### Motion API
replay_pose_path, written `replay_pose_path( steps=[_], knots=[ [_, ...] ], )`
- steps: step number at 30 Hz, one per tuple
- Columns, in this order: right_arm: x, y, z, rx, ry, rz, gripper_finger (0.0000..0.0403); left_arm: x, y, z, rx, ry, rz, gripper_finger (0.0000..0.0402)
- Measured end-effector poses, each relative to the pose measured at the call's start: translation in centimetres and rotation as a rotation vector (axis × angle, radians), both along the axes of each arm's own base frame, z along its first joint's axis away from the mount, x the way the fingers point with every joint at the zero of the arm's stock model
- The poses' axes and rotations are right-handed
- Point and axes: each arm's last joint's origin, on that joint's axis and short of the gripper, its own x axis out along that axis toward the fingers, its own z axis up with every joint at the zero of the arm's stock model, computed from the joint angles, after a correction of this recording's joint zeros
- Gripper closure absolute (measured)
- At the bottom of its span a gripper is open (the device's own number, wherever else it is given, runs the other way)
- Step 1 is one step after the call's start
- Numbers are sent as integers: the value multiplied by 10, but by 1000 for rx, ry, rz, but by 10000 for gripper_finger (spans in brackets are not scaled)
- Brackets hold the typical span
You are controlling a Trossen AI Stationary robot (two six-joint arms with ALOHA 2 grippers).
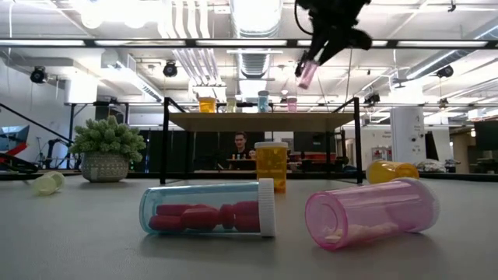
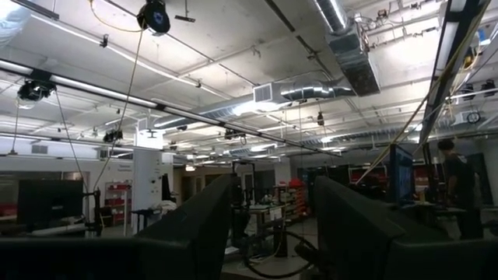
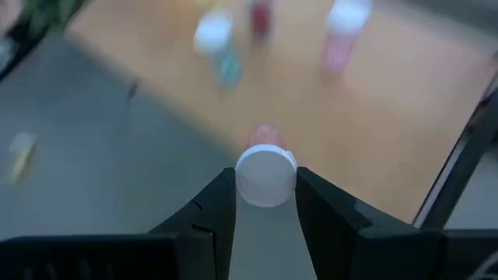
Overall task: Pick and place medicine bottles onto shelf by color
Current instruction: Put the top pink pill bottle on the shelf aligned with the other pink pill bottle
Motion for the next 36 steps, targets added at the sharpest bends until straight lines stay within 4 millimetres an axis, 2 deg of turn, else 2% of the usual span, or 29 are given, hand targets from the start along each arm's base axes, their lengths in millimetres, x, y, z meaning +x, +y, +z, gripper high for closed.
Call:
replay_pose_path(
  steps=[4, 8, 15, 20, 23, 26, 30, 36],
  knots=[
    [-6, 20, 3, 112, 90, 30, 289, 2, 0, -1, -2, 3, -3, 233],
    [-9, 44, -4, 160, 166, 34, 289, 4, -1, -2, -3, 7, -5, 233],
    [-1, 85, -33, 198, 257, 86, 289, 11, -3, -5, -59, -12, -51, 233],
    [7, 101, -53, 192, 325, 126, 289, 16, -4, -7, -69, -7, -60, 233],
    [8, 99, -46, 189, 313, 144, 289, 16, -4, -7, -69, -4, -60, 233],
    [11, 88, -32, 184, 261, 132, 289, 16, -4, -8, -70, -6, -61, 233],
    [14, 65, -14, 185, 196, 70, 289, 17, -4, -8, -69, -2, -60, 233],
    [21, 29, 0, 185, 196, -18, 289, 17, -4, -8, -68, -1, -60, 233]
  ],
)
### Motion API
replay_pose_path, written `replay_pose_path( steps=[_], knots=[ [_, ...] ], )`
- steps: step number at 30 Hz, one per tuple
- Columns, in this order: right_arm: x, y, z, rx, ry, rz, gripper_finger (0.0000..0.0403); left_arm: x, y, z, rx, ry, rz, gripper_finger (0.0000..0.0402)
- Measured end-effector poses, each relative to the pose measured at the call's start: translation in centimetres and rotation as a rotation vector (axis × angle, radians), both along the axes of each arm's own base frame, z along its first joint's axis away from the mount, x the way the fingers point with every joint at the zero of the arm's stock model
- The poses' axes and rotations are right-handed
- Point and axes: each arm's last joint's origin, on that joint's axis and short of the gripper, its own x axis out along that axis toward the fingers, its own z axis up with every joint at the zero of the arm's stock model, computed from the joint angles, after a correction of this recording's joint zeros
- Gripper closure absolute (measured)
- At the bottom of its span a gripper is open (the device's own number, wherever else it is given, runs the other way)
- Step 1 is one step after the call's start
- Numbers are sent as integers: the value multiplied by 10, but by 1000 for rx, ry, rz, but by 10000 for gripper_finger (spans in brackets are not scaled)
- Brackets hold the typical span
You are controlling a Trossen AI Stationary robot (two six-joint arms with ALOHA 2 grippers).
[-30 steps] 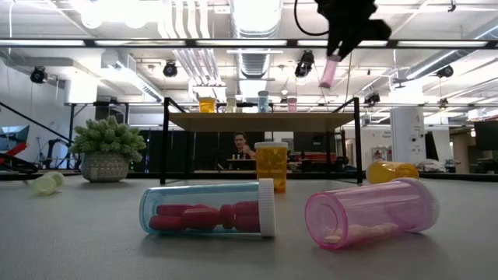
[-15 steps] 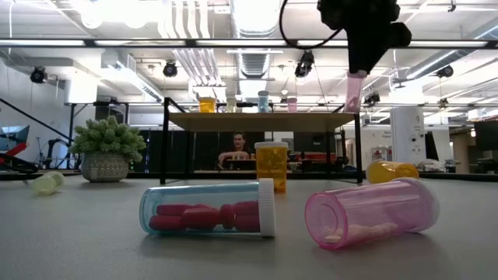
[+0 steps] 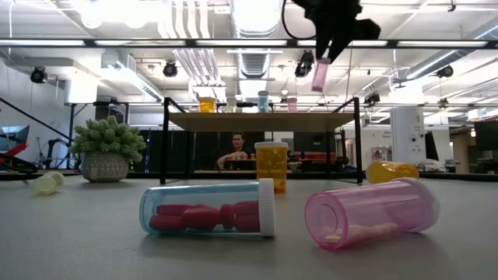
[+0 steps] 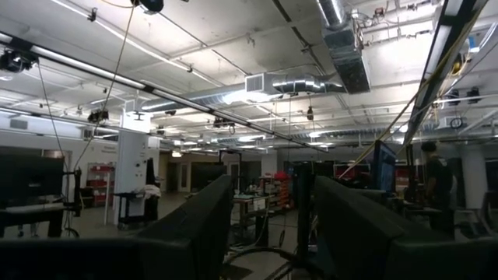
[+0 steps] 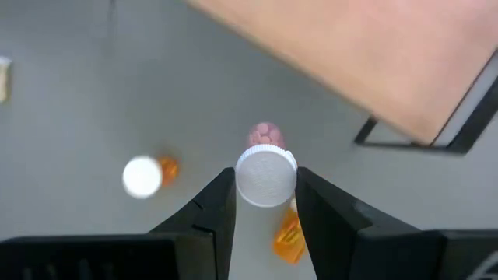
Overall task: Pick and place medicine bottles onto shelf by color
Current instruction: Put the top pink pill bottle on the shelf aligned with the other pink pill bottle
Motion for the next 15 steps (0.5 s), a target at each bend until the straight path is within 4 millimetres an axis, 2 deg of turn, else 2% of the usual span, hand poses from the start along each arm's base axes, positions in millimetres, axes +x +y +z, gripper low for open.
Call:
replay_pose_path(
  steps=[7, 11, 15],
  knots=[
    [23, -31, 10, -28, 85, 44, 289, -3, 1, 1, 57, 28, 41, 233],
    [27, -46, 14, -20, 168, 36, 289, -7, 2, 3, 59, 21, 45, 233],
    [33, -60, 11, -28, 175, 32, 289, -12, 3, 5, 57, 10, 45, 233]
  ],
)
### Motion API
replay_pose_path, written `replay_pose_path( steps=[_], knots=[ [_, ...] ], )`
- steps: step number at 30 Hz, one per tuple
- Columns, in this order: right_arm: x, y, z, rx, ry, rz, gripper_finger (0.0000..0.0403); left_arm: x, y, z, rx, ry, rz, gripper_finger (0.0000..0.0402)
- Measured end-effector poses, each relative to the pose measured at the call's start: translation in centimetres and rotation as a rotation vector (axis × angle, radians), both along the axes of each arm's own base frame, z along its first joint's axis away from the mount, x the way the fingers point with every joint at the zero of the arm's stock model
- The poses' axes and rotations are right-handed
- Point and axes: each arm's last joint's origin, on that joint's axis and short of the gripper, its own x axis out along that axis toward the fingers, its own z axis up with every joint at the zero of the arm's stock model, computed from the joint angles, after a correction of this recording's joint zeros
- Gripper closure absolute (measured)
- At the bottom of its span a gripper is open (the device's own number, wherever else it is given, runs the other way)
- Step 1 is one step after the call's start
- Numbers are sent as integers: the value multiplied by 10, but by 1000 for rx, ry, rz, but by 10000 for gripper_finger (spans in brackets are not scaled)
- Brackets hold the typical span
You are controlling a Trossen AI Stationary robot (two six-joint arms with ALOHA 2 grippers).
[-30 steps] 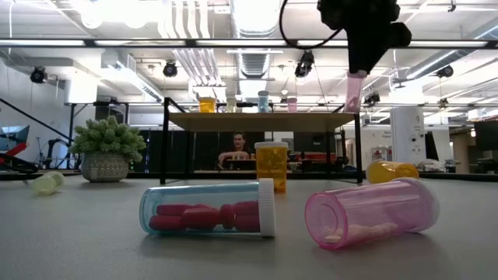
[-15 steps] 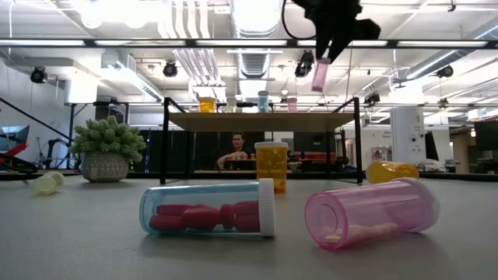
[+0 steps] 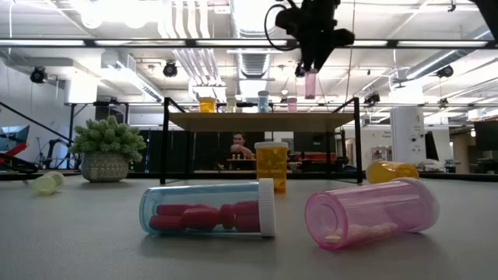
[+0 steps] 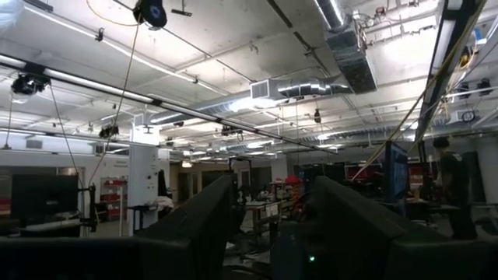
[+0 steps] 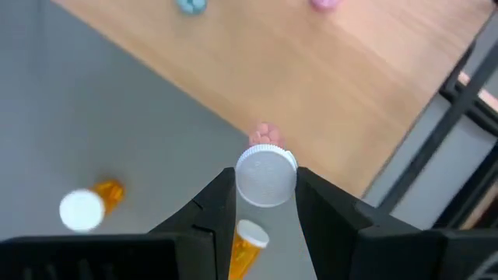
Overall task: Pick and place medicine bottles onto shelf by color
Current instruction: Put the top pink pill bottle on the shelf aligned with the other pink pill bottle
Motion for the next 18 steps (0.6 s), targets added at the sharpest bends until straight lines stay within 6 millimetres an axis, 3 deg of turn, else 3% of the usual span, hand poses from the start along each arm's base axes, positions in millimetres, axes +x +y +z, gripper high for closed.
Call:
replay_pose_path(
  steps=[8, 18],
  knots=[
    [5, -28, -14, 6, 18, -69, 289, -9, 2, 3, -1, -7, 1, 233],
    [9, -46, -15, -21, -55, -81, 289, -12, 3, 2, 41, 47, 25, 233]
  ],
)
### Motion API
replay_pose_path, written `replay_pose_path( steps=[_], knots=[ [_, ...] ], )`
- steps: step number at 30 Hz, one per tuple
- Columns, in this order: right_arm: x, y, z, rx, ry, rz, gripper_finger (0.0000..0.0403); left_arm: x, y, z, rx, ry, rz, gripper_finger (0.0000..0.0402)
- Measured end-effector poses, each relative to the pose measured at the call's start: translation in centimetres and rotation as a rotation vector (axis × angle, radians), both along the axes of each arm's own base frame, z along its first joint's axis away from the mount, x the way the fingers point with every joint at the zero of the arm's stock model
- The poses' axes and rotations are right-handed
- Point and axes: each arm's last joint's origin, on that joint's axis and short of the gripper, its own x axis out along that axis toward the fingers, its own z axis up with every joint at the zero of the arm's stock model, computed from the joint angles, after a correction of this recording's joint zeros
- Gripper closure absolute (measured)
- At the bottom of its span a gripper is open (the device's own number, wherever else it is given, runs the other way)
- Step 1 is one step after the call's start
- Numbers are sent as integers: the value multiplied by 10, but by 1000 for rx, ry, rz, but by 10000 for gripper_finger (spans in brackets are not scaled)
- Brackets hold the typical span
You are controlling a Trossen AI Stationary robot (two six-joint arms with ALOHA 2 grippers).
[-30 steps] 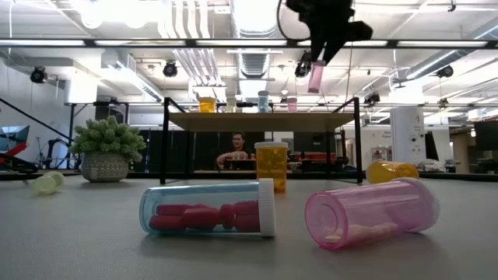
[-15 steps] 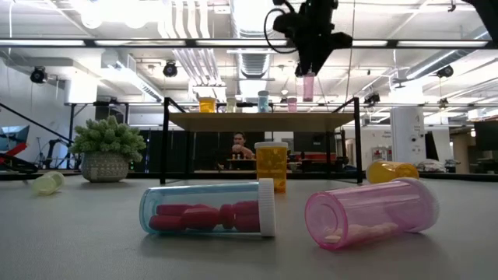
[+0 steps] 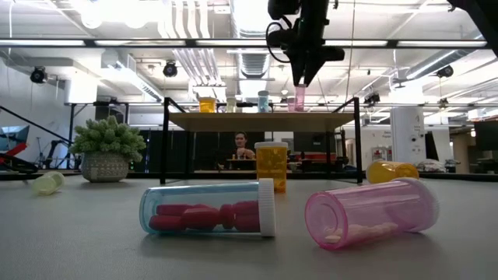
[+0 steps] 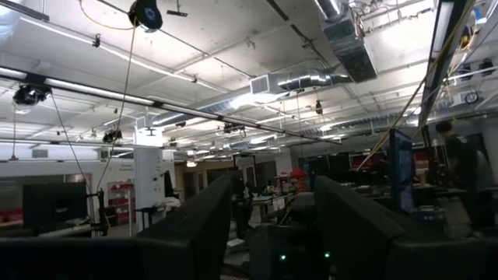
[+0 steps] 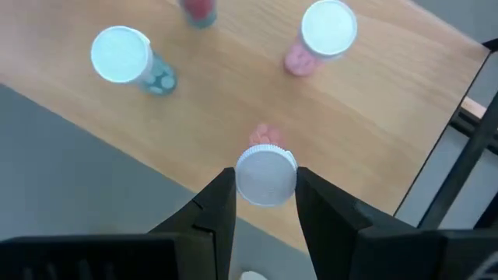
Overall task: Pick and place medicine bottles onto shelf by color
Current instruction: Put the top pink pill bottle on the shelf aligned with the other pink pill bottle
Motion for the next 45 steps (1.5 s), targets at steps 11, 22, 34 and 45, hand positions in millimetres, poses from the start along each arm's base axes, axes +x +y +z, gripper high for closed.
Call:
replay_pose_path(
  steps=[11, 22, 34, 45],
  knots=[
    [-2, -6, -2, 17, -4, 23, 289, -7, 2, 3, -3, -24, 3, 233],
    [9, -12, -16, 11, 28, 60, 289, -12, 3, 5, -6, -37, 3, 233],
    [7, -15, -12, 1, 10, 69, 289, -13, 3, 5, 26, -16, 26, 233],
    [7, -16, -12, -11, 11, 74, 252, -12, 3, 5, 26, -16, 26, 233]
  ],
)
